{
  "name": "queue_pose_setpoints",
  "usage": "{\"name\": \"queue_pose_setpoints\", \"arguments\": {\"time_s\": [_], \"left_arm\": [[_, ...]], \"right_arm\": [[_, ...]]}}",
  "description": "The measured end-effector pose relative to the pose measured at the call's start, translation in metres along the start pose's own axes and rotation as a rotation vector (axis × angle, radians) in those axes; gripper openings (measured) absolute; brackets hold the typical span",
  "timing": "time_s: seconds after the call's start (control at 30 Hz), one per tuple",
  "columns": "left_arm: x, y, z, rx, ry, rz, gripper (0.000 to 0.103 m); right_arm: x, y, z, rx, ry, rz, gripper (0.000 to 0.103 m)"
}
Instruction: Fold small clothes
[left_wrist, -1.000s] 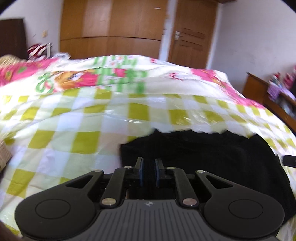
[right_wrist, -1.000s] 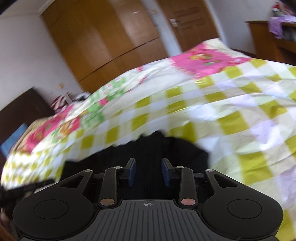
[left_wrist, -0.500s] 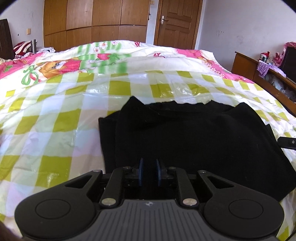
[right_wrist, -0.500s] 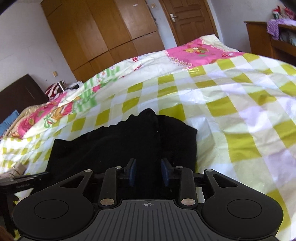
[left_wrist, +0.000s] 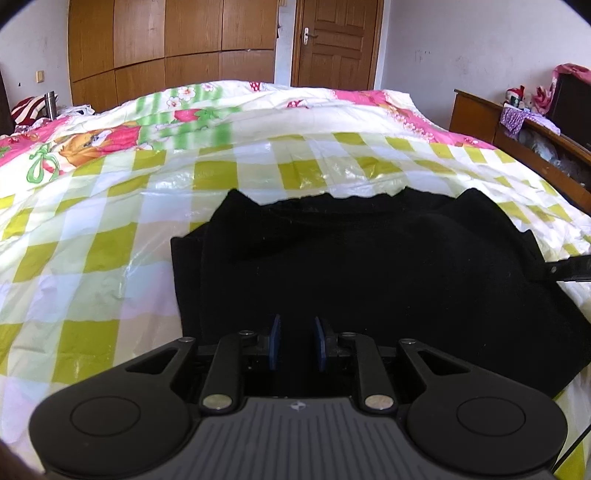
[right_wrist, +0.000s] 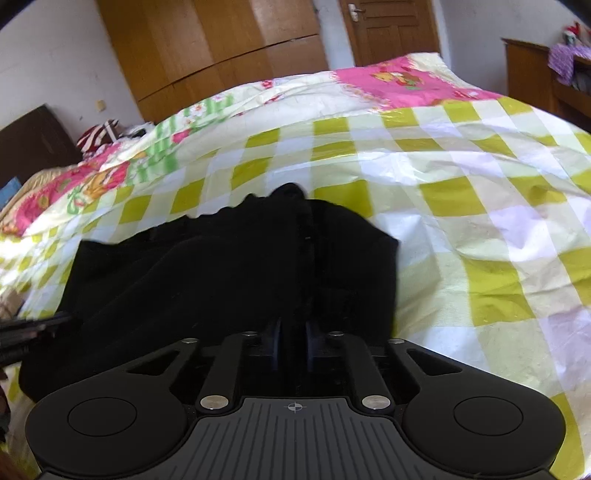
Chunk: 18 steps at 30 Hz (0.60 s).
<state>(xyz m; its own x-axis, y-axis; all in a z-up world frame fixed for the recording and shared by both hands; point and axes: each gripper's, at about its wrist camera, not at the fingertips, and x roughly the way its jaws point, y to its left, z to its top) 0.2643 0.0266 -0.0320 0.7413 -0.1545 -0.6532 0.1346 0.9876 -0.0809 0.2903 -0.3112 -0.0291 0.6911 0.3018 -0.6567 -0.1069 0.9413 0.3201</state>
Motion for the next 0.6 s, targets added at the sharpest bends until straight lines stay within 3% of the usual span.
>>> {"name": "queue_pose_setpoints", "arguments": {"time_s": [0.1, 0.2, 0.27, 0.33, 0.5, 0.6], "left_arm": [[-0.009, -0.007, 0.004, 0.016, -0.032, -0.026, 0.035], [-0.013, -0.022, 0.008, 0.033, -0.051, -0.087, 0.035], [-0.01, -0.034, 0.009, 0.041, -0.054, -0.133, 0.035], [-0.006, -0.046, 0.01, 0.055, -0.056, -0.176, 0.035], [0.012, -0.07, 0.014, 0.089, -0.038, -0.216, 0.035], [0.019, -0.076, 0.017, 0.09, -0.03, -0.219, 0.035]], "right_arm": [[-0.013, -0.01, 0.0, 0.064, -0.024, 0.061, 0.012], [-0.034, -0.027, -0.002, 0.165, -0.065, 0.098, 0.026], [-0.041, -0.041, -0.006, 0.229, -0.07, 0.125, 0.053], [-0.04, -0.052, -0.009, 0.263, -0.058, 0.145, 0.067], [-0.014, -0.077, -0.011, 0.355, 0.017, 0.272, 0.068], [-0.003, -0.077, -0.009, 0.317, 0.047, 0.287, 0.067]]}}
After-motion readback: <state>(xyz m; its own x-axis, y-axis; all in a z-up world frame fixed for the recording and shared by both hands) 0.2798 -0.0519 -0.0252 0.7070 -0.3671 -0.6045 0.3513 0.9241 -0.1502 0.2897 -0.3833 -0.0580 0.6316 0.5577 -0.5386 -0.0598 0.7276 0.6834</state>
